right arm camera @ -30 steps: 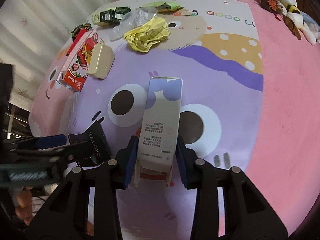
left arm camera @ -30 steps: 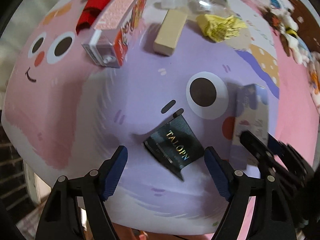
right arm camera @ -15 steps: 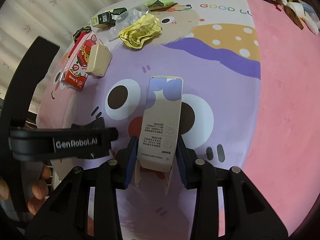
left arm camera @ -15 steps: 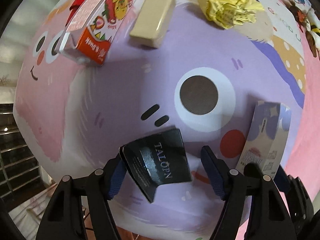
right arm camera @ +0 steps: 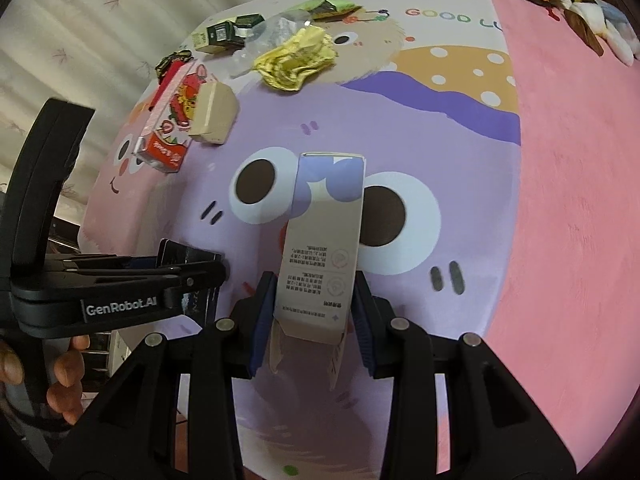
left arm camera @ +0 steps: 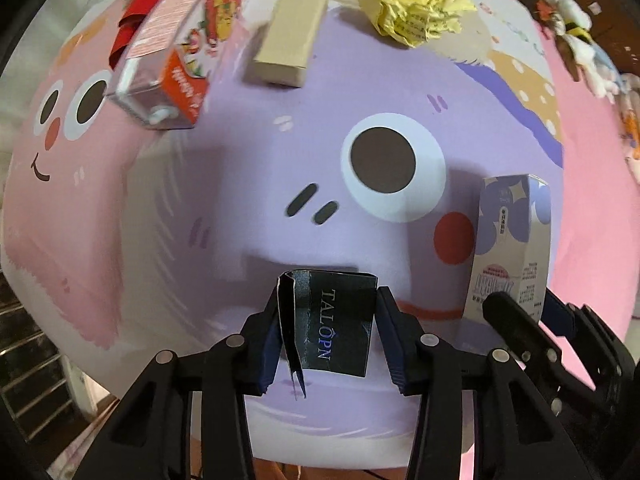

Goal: Collect trash
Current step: 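Grasp the white carton with the right gripper while the left gripper grasps the black TALOPN box, then carry carton and TALOPN box over the bin and open both grippers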

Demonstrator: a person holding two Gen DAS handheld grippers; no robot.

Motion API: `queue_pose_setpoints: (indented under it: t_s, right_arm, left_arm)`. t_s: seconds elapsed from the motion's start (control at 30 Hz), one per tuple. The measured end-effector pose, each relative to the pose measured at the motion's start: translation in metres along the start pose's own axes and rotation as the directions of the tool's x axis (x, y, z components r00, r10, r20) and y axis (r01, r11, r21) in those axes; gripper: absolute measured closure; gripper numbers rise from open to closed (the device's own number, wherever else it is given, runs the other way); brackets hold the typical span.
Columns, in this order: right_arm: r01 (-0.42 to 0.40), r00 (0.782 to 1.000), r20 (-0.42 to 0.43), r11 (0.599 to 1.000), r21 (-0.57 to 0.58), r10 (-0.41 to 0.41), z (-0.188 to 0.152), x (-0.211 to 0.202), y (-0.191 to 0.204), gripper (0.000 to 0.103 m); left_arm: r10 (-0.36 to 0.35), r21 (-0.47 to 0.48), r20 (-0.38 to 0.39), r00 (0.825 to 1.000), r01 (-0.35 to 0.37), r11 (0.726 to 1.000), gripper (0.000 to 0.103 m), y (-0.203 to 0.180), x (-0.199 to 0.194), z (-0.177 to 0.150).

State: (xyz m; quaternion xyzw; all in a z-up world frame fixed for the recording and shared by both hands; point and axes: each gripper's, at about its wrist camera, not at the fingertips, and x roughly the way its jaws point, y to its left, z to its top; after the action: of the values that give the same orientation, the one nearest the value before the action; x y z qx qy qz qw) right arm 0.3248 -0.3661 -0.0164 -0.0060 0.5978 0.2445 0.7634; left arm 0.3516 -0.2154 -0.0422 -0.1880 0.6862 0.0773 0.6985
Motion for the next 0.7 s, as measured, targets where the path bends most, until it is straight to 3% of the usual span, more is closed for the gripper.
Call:
queue_pose_setpoints:
  t_s: [0.4, 0.7]
  right_arm:
    - [0.006, 1.0, 0.013, 1.0, -0.001, -0.006, -0.026, -0.01, 0.074, 0.07]
    - [0.053, 0.995, 0.082, 0.996, 0.073, -0.059, -0.063, -0.012, 0.162, 0.07]
  left_arm:
    - [-0.083, 0.073, 0.091, 0.992, 0.077, 0.994, 0.06, 0.069, -0.049, -0.037]
    - [-0.127, 0.237, 0.188, 0.974, 0.081, 0.968, 0.06, 0.144, -0.083, -0.062]
